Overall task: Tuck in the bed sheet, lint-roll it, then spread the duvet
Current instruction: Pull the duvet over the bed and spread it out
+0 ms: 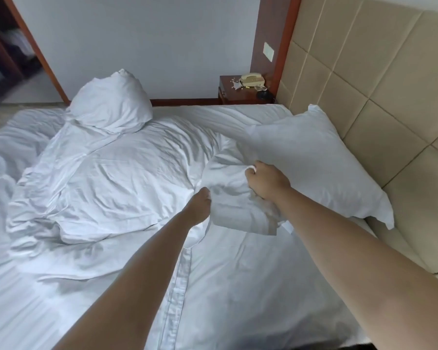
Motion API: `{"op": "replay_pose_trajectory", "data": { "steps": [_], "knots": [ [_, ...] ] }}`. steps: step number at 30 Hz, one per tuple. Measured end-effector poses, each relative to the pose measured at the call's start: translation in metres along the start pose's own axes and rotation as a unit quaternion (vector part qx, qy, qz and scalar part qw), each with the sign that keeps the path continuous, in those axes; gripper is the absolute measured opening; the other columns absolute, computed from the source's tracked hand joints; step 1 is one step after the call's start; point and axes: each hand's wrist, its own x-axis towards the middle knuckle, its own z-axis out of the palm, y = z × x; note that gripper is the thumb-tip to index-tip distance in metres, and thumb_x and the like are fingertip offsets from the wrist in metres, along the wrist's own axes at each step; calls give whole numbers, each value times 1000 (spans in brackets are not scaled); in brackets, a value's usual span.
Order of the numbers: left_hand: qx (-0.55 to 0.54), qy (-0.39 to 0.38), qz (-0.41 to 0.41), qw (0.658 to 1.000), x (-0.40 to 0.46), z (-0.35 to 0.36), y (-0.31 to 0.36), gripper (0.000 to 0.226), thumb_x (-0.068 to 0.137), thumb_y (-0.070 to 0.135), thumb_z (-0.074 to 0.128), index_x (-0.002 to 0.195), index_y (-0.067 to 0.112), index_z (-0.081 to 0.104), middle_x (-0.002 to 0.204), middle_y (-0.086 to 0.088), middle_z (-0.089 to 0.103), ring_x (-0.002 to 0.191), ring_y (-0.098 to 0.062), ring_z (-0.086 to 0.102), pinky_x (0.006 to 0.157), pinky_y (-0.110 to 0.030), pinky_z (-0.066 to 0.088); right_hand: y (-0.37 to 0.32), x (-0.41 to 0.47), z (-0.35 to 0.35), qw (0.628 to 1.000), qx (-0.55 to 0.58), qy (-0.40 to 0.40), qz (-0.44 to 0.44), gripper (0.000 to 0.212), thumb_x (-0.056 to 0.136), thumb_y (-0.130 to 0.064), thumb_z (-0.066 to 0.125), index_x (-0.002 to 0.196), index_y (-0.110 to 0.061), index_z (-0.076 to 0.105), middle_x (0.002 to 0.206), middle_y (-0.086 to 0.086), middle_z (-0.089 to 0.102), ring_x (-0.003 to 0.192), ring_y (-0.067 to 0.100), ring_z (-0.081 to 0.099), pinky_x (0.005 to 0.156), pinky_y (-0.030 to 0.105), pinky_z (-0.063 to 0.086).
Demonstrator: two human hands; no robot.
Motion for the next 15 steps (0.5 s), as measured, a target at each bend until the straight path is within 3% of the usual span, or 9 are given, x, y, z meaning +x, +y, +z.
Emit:
{"op": "replay_pose_trajectory", "data": {
  "steps": [2, 4, 6, 8, 10, 12, 15],
  "knots": [
    [-15, 20, -6, 1000, 1, -4, 2, 6, 80, 18, 45, 78, 13, 43, 84, -5, 50, 81, -20, 45, 71, -29, 34, 6, 3, 9, 987, -93, -129, 13, 43, 93, -39, 37, 126, -16, 51, 130, 9, 55, 115, 29, 53, 92, 34, 42],
    [28, 0, -11, 1000, 2, -9, 4, 12, 86, 8, 54, 97, 10, 48, 99, -10, 52, 88, -23, 49, 71, -28, 39, 13, 6, 19, 948, -216, -232, 39, 47, 89, -31, 45, 132, -12, 52, 130, 11, 54, 116, 30, 53, 98, 36, 43],
    [62, -63, -24, 996, 1, -11, 3, 31, 81, -2, 65, 105, 12, 52, 111, -6, 52, 90, -19, 50, 70, -24, 44, 16, 6, 30, 914, -288, -283, 32, 27, 87, -19, 47, 106, -6, 61, 96, 10, 59, 93, 30, 58, 83, 33, 46],
    [106, -87, -39, 990, -2, -11, -2, 39, 79, -5, 66, 115, 9, 58, 123, -7, 54, 99, -20, 54, 79, -24, 45, 14, 8, 36, 912, -285, -294, 10, 12, 86, -17, 50, 79, -9, 52, 80, 7, 52, 72, 24, 52, 68, 28, 43],
    [146, -78, -57, 985, -7, -12, -8, 40, 84, -1, 62, 122, 9, 57, 128, -8, 55, 113, -21, 54, 87, -24, 42, 8, 15, 40, 924, -243, -295, -31, 15, 88, -19, 52, 98, -9, 55, 102, 9, 57, 85, 24, 56, 72, 28, 46],
    [181, -76, -98, 976, -15, -14, -17, 42, 87, 5, 60, 127, 13, 54, 131, -8, 54, 117, -20, 53, 93, -25, 42, 1, 21, 47, 932, -211, -288, -64, 40, 91, -22, 53, 130, -14, 49, 129, 7, 50, 112, 25, 54, 90, 31, 47],
    [212, -79, -165, 960, -30, -16, -32, 48, 88, 10, 61, 134, 17, 49, 133, -7, 53, 119, -21, 54, 98, -28, 42, -9, 19, 64, 928, -189, -301, -113, 46, 90, -21, 54, 136, -16, 46, 133, 5, 49, 116, 24, 53, 92, 31, 45]
  ]
}}
